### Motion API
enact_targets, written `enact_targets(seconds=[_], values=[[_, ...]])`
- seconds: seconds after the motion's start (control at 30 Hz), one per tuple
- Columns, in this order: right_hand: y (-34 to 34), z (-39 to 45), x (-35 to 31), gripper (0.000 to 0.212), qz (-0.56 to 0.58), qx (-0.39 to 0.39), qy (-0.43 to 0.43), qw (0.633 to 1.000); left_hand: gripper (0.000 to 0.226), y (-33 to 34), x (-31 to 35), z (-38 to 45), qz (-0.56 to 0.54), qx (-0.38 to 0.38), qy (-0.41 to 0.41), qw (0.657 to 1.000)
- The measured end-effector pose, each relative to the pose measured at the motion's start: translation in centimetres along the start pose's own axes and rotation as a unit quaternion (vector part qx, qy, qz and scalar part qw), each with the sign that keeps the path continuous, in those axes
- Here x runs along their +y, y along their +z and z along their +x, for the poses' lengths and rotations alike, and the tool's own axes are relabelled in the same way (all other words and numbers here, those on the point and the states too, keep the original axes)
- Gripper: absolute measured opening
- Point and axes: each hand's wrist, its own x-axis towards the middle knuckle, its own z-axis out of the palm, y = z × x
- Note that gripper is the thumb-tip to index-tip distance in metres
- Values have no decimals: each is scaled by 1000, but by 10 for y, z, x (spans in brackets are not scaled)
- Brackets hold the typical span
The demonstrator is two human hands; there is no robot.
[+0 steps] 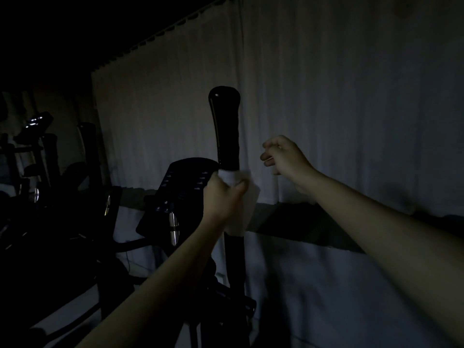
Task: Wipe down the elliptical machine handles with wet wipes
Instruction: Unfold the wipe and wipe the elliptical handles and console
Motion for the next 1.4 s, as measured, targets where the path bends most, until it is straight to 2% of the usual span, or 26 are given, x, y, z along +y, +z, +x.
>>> enact_targets(seconds=[0.07, 0.2, 0.27, 0.4, 0.53, 0.67, 0.77, 0.9, 0.97, 1.13, 1.27, 1.4], values=[[-2, 2, -8, 19, 5, 2, -4, 1000, 48, -4, 19, 17, -14, 14, 6, 1000], [-3, -3, -8, 19, 12, 3, -10, 1000, 27, 0, 22, 11, -14, 24, 3, 1000], [-3, -8, 2, 19, 12, 2, -2, 1000, 34, 4, 7, -6, -3, 22, -13, 1000], [-2, -17, 29, 19, 4, 1, 26, 1000, 34, 9, -22, -31, -15, 10, -39, 999], [-1, -21, 39, 20, 0, -13, 51, 999, 33, 2, -16, -18, 14, 1, 1, 1000], [1, -19, 35, 20, -17, -22, 20, 999, 29, -3, 10, 4, -9, 9, 18, 1000], [3, -20, 35, 20, -35, -25, 3, 999, 37, 1, 1, -10, 1, 16, -2, 1000], [3, -30, 44, 18, -86, -43, -4, 995, 28, 9, -35, -52, -11, -8, -44, 999], [-1, -36, 46, 21, -137, -55, -22, 989, 24, 8, -41, -59, -11, -19, -38, 999], [-17, -38, 42, 23, -243, -77, -68, 965, 40, 0, -11, -13, 0, 0, -9, 1000], [-21, -40, 45, 22, -257, -72, -70, 961, 40, 3, 3, -5, -9, 26, -10, 1000], [-16, -49, 57, 20, -260, -74, -58, 961, 35, 12, -34, -49, -11, 11, -51, 999]])
